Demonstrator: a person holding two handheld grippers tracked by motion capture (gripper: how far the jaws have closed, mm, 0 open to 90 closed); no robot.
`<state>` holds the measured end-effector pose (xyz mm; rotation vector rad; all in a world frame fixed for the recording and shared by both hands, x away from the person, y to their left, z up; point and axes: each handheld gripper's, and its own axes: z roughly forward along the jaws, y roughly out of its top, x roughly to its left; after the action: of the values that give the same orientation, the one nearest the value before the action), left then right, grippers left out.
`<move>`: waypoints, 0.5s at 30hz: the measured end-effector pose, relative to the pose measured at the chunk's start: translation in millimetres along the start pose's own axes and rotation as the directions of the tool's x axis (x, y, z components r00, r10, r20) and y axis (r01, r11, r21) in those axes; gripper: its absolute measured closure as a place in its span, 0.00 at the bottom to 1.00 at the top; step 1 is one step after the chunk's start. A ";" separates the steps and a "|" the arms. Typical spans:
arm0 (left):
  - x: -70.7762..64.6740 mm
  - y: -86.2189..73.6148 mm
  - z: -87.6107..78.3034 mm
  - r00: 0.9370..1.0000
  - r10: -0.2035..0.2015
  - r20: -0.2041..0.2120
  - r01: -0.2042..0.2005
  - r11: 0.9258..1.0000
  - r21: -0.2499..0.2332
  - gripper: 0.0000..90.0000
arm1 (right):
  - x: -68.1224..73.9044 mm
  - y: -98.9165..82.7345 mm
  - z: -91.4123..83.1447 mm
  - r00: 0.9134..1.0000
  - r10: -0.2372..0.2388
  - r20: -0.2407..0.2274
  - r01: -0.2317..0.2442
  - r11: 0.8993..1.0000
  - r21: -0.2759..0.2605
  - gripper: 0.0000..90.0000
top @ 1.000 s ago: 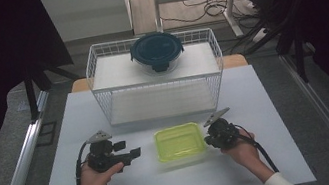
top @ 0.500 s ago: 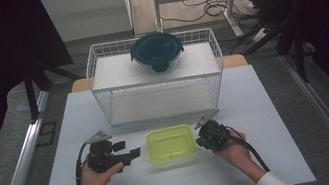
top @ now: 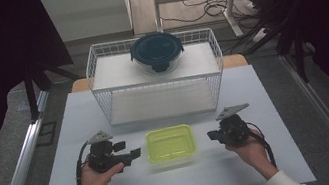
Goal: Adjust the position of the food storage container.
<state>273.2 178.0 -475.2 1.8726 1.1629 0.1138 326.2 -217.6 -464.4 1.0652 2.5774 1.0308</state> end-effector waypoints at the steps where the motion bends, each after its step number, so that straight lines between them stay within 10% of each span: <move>1: 0.2 0.0 0.2 1.000 0.000 -0.001 0.000 1.000 0.001 0.30 | -0.6 -0.6 -0.6 1.000 0.015 -0.011 -0.015 1.000 -0.007 0.96; 7: 0.8 0.0 0.1 1.000 -0.001 0.000 0.001 1.000 -0.001 0.30 | -1.9 -2.3 2.2 0.988 0.149 -0.049 -0.152 0.987 -0.057 0.49; 15: 0.1 0.5 0.2 1.000 -0.009 -0.011 0.009 1.000 -0.004 0.29 | -2.2 -0.8 2.6 0.954 0.249 -0.169 -0.266 0.959 -0.092 0.27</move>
<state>273.7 177.8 -475.0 1.8650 1.1774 0.1212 328.4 -218.2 -467.0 1.3689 2.5046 1.3562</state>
